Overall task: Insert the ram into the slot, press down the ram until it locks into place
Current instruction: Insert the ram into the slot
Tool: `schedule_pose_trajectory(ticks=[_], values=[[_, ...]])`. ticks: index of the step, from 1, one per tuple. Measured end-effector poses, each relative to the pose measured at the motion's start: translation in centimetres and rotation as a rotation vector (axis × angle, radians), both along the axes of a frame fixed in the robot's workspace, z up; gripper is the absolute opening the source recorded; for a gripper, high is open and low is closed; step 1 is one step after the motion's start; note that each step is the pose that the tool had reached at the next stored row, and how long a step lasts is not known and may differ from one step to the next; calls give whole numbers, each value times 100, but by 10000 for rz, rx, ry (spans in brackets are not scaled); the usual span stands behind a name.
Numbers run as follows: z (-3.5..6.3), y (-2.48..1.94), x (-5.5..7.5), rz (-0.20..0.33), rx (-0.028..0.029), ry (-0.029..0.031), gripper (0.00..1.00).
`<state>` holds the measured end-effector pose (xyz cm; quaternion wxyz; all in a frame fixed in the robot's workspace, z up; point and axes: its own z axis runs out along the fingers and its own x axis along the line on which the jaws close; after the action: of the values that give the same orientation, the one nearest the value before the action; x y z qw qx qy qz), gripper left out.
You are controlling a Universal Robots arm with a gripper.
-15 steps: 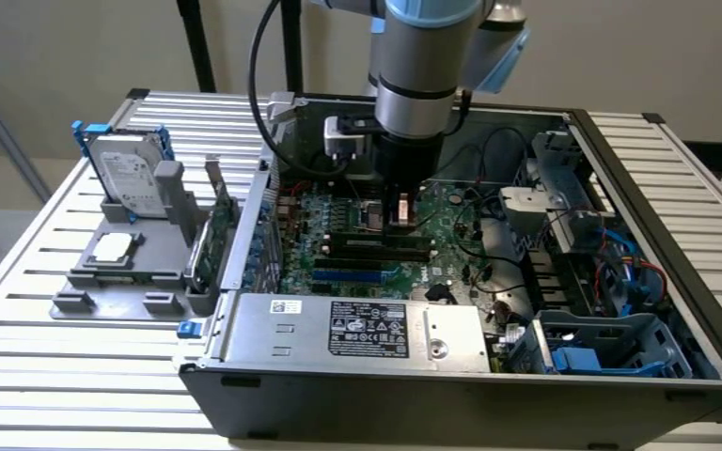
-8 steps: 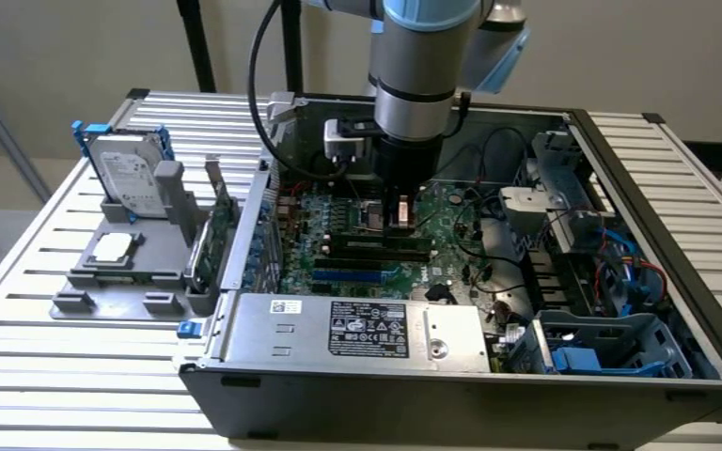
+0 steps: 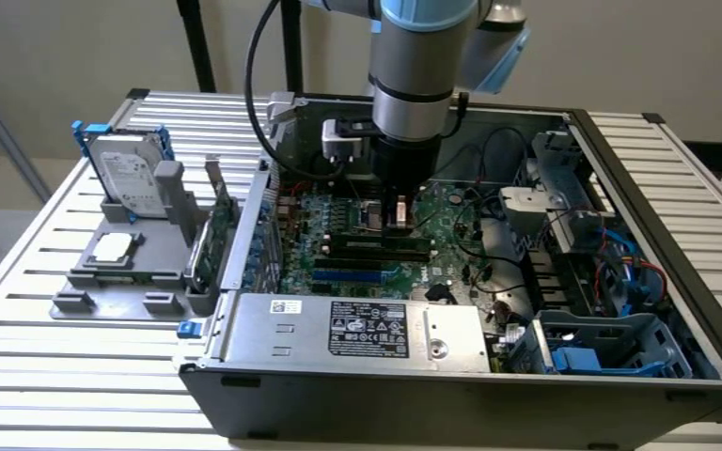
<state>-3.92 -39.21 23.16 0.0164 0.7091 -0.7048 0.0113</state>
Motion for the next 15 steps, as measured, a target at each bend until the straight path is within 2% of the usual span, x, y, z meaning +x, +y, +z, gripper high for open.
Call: schedule_pose_trajectory(ticks=[15], values=[[-12, 0, -11, -139, -1, -102, 13]])
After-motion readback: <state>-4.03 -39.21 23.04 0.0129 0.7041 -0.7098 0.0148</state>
